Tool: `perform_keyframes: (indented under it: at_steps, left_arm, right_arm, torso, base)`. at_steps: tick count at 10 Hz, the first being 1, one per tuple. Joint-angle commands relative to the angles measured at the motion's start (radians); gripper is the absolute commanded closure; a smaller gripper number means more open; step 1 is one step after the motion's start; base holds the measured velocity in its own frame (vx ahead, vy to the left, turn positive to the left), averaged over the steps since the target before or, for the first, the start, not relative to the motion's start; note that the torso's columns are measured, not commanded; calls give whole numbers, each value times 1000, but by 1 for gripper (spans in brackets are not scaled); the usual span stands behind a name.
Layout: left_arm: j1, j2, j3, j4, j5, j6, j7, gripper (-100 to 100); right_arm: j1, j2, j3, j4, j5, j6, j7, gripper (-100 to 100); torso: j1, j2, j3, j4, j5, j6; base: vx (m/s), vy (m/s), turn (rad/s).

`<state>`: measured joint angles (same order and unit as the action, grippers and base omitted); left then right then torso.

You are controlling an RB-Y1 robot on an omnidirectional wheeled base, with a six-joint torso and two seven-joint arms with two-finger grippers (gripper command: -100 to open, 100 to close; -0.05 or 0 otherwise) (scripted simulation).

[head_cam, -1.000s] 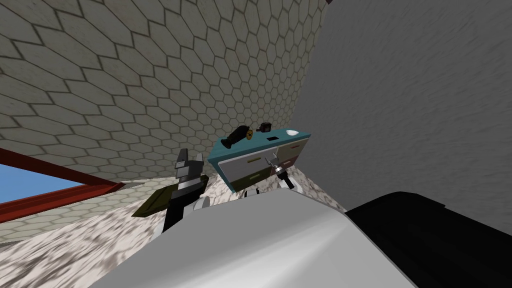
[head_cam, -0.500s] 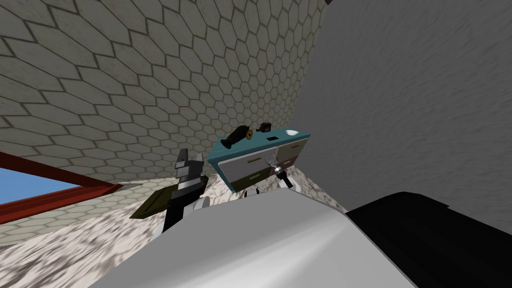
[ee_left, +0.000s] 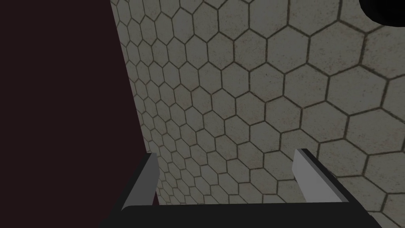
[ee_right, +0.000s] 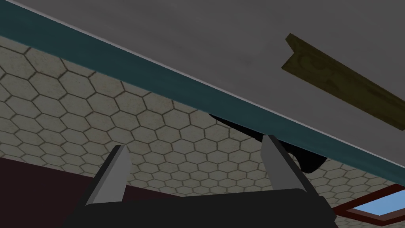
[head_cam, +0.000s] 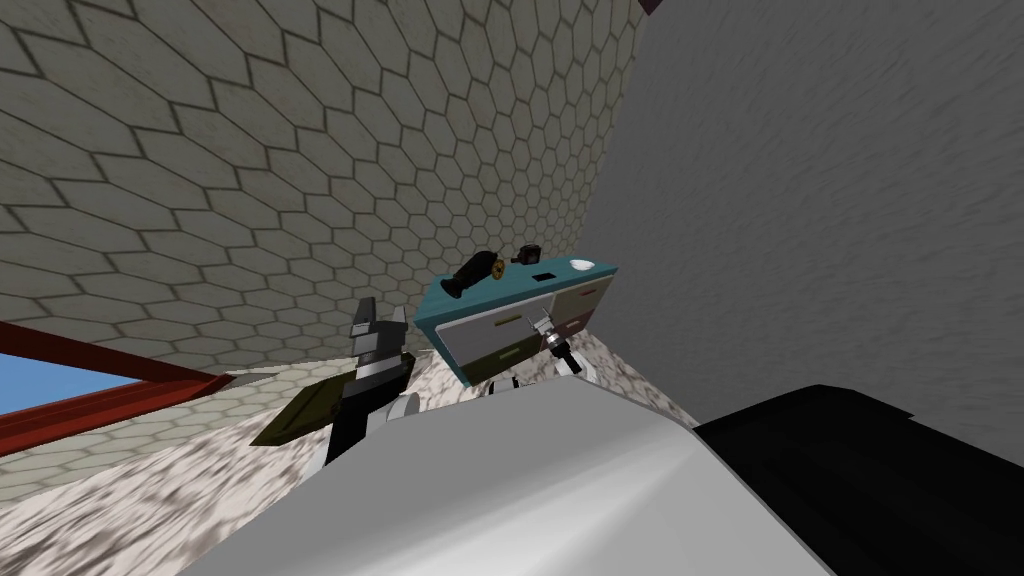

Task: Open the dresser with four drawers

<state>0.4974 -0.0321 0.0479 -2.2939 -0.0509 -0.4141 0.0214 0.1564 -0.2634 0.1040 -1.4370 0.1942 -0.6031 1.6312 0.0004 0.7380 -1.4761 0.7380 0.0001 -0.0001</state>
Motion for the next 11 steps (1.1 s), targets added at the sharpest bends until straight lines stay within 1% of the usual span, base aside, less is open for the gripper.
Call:
perform_keyframes:
  at_steps: [1, 3, 4, 6, 7, 8, 9, 10, 11]
  left_arm:
    - [0, 0, 0, 0, 0, 0, 0, 0]
    - [0, 0, 0, 0, 0, 0, 0, 0]
    - [0, 0, 0, 0, 0, 0, 0, 0]
    - [0, 0, 0, 0, 0, 0, 0, 0]
    - [0, 0, 0, 0, 0, 0, 0, 0]
    - [0, 0, 0, 0, 0, 0, 0, 0]
    - [0, 0, 0, 0, 0, 0, 0, 0]
    - [0, 0, 0, 0, 0, 0, 0, 0]
    - [0, 0, 0, 0, 0, 0, 0, 0]
  right_arm:
    - [-28, 1, 6, 50, 9, -6, 76, -100]
    - [-28, 1, 6, 50, 9, -6, 125, -100]
    - [-53, 4, 12, 97, 15, -12, 156, -100]
    - [-53, 4, 12, 97, 15, -12, 203, -100]
    - [-79, 6, 18, 142, 21, -17, 237, -100]
    - [-79, 6, 18, 142, 21, -17, 266, -100]
    - [-79, 6, 18, 142, 21, -17, 278, -100]
    - [-104, 9, 23, 186, 26, -21, 317, -100]
    - [-104, 9, 23, 186, 26, -21, 341, -100]
  torso:
    - [-1, 0, 0, 0, 0, 0]
    - [0, 0, 0, 0, 0, 0]
    - [-1, 0, 0, 0, 0, 0]
    - [0, 0, 0, 0, 0, 0]
    - [-1, 0, 0, 0, 0, 0]
    - [0, 0, 0, 0, 0, 0]
    - [0, 0, 0, 0, 0, 0]
    - [-1, 0, 0, 0, 0, 0]
    - [0, 0, 0, 0, 0, 0]
  base:
    - [2, 25, -63]
    - [0, 20, -16]
    - [-10, 25, -58]
    - [-3, 21, -19]
    - [-3, 29, -56]
    - [-3, 34, -42]
    - [-1, 18, 0]
    - [-10, 31, -63]
    - [-10, 35, -40]
